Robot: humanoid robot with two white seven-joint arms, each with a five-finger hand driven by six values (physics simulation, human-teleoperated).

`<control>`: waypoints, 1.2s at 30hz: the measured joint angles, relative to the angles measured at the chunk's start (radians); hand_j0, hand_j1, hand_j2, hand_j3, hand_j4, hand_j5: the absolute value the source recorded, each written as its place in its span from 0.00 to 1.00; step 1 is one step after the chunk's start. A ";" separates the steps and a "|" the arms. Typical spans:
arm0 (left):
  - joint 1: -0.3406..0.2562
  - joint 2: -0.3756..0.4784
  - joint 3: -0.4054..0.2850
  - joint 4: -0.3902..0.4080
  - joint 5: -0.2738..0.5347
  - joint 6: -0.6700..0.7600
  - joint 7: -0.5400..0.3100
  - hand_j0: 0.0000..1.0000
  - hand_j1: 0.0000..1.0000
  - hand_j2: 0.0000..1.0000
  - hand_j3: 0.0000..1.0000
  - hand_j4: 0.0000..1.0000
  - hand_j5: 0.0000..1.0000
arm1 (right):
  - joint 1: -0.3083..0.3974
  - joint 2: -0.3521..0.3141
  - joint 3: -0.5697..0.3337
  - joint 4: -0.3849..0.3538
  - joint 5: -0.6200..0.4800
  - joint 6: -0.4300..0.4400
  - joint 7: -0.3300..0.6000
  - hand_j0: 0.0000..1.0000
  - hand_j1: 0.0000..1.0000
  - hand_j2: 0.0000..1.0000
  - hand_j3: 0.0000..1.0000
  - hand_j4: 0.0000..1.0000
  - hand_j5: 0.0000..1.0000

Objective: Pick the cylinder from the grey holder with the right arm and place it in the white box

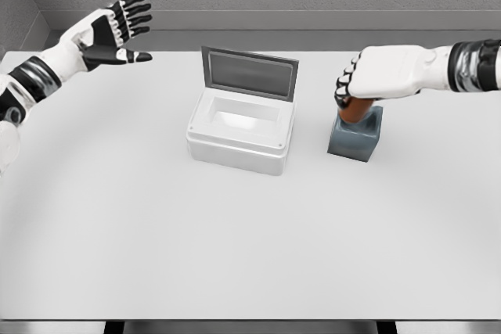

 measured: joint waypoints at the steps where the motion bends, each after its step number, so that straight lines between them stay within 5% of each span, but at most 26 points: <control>1: 0.000 -0.006 0.000 0.008 0.000 0.000 0.000 1.00 1.00 1.00 1.00 1.00 1.00 | 0.000 0.001 0.000 -0.013 0.000 0.000 0.000 0.48 0.48 0.48 0.48 0.48 0.48; 13: -0.009 -0.035 -0.009 0.045 -0.003 -0.001 0.000 1.00 1.00 1.00 1.00 1.00 1.00 | -0.011 0.030 0.001 -0.092 -0.001 -0.001 -0.001 0.48 0.48 0.48 0.48 0.48 0.48; 36: -0.028 -0.061 -0.044 0.033 -0.004 -0.003 0.000 1.00 1.00 1.00 1.00 1.00 1.00 | -0.032 0.167 0.012 -0.039 0.010 0.000 0.000 0.48 0.48 0.48 0.48 0.48 0.48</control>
